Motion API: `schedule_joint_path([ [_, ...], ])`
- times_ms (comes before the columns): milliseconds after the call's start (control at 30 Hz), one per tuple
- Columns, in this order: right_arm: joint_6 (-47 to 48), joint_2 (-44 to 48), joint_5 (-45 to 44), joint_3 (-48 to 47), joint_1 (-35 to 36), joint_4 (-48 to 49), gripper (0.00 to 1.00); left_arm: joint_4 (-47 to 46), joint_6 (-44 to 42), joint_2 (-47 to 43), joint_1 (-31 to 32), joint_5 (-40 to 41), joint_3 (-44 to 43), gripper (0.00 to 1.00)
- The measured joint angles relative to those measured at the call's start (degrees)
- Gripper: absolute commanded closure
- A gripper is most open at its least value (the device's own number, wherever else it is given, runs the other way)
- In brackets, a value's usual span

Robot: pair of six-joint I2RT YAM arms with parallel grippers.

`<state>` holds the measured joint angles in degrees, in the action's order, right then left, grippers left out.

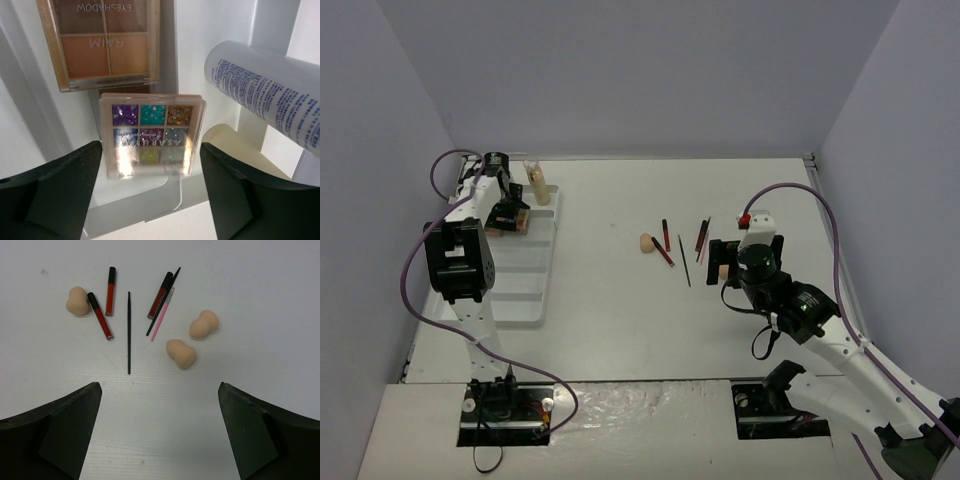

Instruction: Organize the makeup

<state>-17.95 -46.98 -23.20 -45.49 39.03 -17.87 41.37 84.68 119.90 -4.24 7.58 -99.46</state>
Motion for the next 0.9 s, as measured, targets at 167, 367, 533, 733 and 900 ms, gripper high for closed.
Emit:
schedule_joint_path([
  [167,0.0,-0.7,0.0,0.0,0.0,0.0,0.0,0.5,0.0,0.5,-0.1,-0.1,-1.0,0.11],
  [367,0.0,-0.7,0.0,0.0,0.0,0.0,0.0,0.5,0.0,0.4,-0.2,-1.3,-0.8,0.09],
  [533,-0.6,-2.0,0.1,-0.3,0.0,-0.1,0.0,-0.7,-1.4,-2.8,-0.2,-2.7,3.4,0.09],
  [733,-1.9,-6.7,2.2,-1.3,-0.1,0.0,0.0,-2.0,-8.1,-11.8,-0.1,-2.0,10.2,0.25],
  [900,-2.6,-7.6,3.7,-1.4,-0.1,0.1,0.0,-9.7,-14.7,-17.8,-0.1,-0.9,15.0,0.51],
])
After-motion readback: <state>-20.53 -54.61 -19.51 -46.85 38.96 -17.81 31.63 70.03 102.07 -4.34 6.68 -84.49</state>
